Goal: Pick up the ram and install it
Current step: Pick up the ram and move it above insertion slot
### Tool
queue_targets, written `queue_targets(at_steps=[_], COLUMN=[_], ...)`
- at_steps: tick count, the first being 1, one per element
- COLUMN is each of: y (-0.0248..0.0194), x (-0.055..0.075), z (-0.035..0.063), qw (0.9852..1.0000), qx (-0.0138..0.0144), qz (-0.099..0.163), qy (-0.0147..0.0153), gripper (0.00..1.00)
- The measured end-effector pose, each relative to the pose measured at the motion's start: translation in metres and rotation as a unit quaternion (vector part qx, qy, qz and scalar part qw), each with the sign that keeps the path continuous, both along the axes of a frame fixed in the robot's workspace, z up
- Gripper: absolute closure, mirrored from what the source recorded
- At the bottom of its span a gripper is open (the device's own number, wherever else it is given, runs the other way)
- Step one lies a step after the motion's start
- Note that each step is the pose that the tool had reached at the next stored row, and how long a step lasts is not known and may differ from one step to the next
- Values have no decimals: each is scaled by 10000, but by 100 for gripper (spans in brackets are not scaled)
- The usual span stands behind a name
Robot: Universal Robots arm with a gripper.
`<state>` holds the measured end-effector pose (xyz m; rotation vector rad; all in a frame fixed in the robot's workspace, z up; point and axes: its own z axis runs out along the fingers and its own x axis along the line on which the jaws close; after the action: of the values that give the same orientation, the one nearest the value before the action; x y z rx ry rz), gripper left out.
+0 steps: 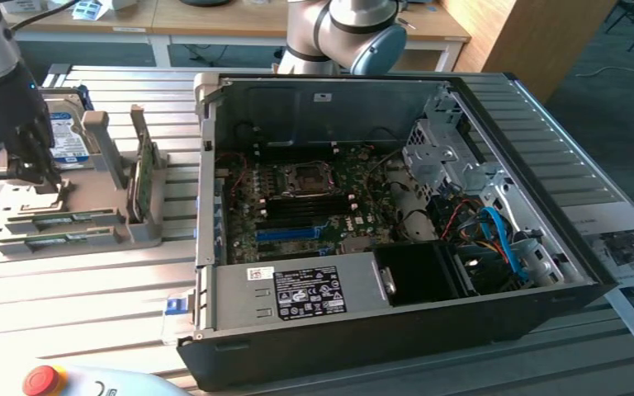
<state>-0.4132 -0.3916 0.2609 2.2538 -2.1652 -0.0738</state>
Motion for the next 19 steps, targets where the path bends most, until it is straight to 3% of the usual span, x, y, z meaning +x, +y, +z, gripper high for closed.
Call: queue_targets(at_steps=[19], y=[0], x=[-14], z=[-335], qw=[10000], qx=[0], qz=[0], qy=[0], gripper=[76])
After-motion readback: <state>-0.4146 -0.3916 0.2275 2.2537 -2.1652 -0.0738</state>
